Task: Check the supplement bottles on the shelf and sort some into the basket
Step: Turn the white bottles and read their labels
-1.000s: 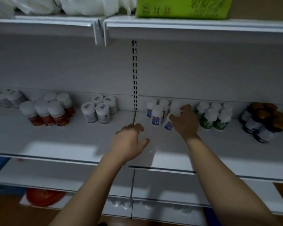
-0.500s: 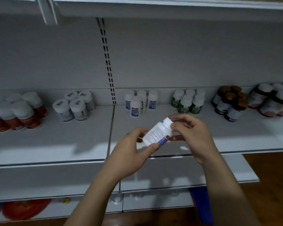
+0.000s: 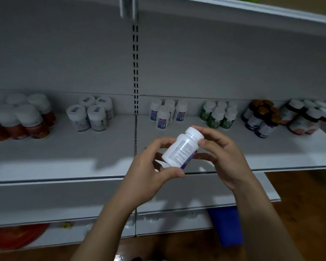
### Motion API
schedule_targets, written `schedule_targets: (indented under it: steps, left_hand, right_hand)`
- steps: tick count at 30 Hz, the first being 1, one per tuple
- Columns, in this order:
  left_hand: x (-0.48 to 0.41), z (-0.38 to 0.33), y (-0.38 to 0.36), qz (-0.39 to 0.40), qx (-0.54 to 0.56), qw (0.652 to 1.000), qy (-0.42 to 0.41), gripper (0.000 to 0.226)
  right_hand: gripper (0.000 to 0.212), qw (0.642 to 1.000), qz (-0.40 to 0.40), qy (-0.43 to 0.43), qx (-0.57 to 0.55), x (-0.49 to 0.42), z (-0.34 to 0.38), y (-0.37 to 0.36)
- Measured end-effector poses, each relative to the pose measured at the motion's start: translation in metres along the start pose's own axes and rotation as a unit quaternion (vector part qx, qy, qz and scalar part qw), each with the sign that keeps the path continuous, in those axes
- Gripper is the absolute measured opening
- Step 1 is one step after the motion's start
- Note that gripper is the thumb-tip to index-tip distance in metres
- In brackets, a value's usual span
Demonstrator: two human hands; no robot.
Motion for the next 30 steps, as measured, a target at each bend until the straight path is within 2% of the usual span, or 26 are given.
schedule_targets:
  steps: [8,18,23,27,30]
  left_hand:
    - [0.019,0.014,0.027,0.041,0.019,0.999,-0.01,0.051]
    - [0.031,0.025,0.042,0.039,-0.028,0.997,-0.058,0.046]
    - [0.03,0.02,0.042,0.031,-0.067,0.996,-0.059,0.074]
    - [0.024,0.022,0.043,0.014,-0.062,0.996,-0.063,0.075]
    - [0.017,0.025,0.04,0.023,-0.049,0.998,-0.034,0.083]
  right_hand:
    - [0.035,0.999,0.026,0.014,-0.039,-0.001,-0.013,-0.034]
    - [0.034,0.997,-0.028,0.015,-0.065,0.004,-0.019,-0.059]
    - [0.034,0.998,-0.04,0.014,-0.051,0.002,-0.016,-0.062]
    - [0.034,0.999,-0.039,0.012,-0.035,0.001,-0.015,-0.06]
    - [0.034,0.999,-0.038,0.009,-0.017,0.003,-0.014,-0.052]
Point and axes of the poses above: each hand's wrist, its own x-axis away from the middle knuckle, its own y-axis out of the back of the hand, z = x × y, the point moved 4 cm from there along -x, towards the middle knuckle, and after that the axes turned 10 degrees about z, right-handed, at the moved point
